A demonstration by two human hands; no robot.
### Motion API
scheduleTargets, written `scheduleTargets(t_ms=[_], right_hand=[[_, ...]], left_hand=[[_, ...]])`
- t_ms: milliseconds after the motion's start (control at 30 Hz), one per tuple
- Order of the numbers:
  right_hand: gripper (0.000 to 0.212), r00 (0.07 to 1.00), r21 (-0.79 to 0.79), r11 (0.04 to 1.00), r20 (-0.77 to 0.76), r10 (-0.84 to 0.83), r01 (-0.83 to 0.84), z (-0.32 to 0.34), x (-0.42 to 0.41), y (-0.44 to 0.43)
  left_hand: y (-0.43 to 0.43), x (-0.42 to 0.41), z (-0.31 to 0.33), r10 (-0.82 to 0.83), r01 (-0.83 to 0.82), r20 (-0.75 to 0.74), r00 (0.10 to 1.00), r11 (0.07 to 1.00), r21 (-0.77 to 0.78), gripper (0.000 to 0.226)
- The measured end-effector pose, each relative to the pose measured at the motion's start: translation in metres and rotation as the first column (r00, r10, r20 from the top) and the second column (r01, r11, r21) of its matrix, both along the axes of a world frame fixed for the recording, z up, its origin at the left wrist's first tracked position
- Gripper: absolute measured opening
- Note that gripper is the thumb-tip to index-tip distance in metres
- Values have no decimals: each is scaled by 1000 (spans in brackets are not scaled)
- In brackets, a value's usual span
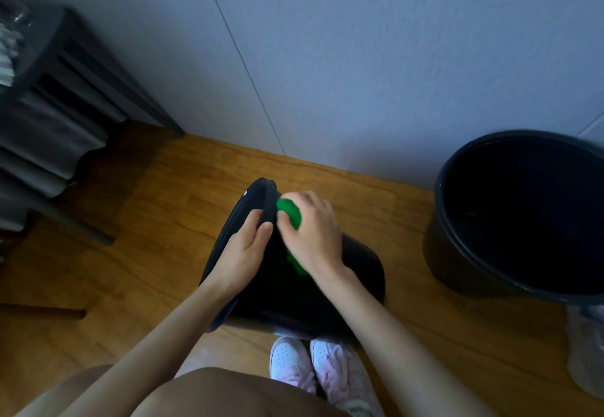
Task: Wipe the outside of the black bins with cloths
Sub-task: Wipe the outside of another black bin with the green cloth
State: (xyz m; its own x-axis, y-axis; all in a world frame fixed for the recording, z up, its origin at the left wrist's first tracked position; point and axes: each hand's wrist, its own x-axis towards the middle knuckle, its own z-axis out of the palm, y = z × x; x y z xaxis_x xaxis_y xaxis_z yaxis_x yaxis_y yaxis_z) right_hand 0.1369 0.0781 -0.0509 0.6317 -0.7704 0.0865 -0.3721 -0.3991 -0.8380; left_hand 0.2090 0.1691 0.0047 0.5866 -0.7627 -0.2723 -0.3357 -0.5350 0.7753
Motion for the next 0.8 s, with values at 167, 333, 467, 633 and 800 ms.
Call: scheduleTargets(t_ms=[167, 333, 467, 633, 800], right_hand=[[25, 998, 8, 1000, -66, 13, -13, -9, 22, -12], [37, 931, 213, 976, -363, 37, 45, -65, 10, -58], [43, 849, 348, 920, -526, 36, 177, -105, -28, -80], [45, 811, 345, 908, -585, 11, 236, -110, -49, -76], [33, 940, 66, 992, -330, -83, 111, -51, -27, -21]], left_hand=[[4, 9, -3, 37, -37, -11, 999, 999, -18, 18], [10, 11, -5, 44, -45, -40, 998, 999, -18, 17], [8, 10, -1, 28, -30, -62, 998, 999, -24, 25], [3, 12, -1, 30, -31, -58, 998, 999, -18, 22], [3, 20, -4, 66, -66, -56, 996, 998, -8, 21]])
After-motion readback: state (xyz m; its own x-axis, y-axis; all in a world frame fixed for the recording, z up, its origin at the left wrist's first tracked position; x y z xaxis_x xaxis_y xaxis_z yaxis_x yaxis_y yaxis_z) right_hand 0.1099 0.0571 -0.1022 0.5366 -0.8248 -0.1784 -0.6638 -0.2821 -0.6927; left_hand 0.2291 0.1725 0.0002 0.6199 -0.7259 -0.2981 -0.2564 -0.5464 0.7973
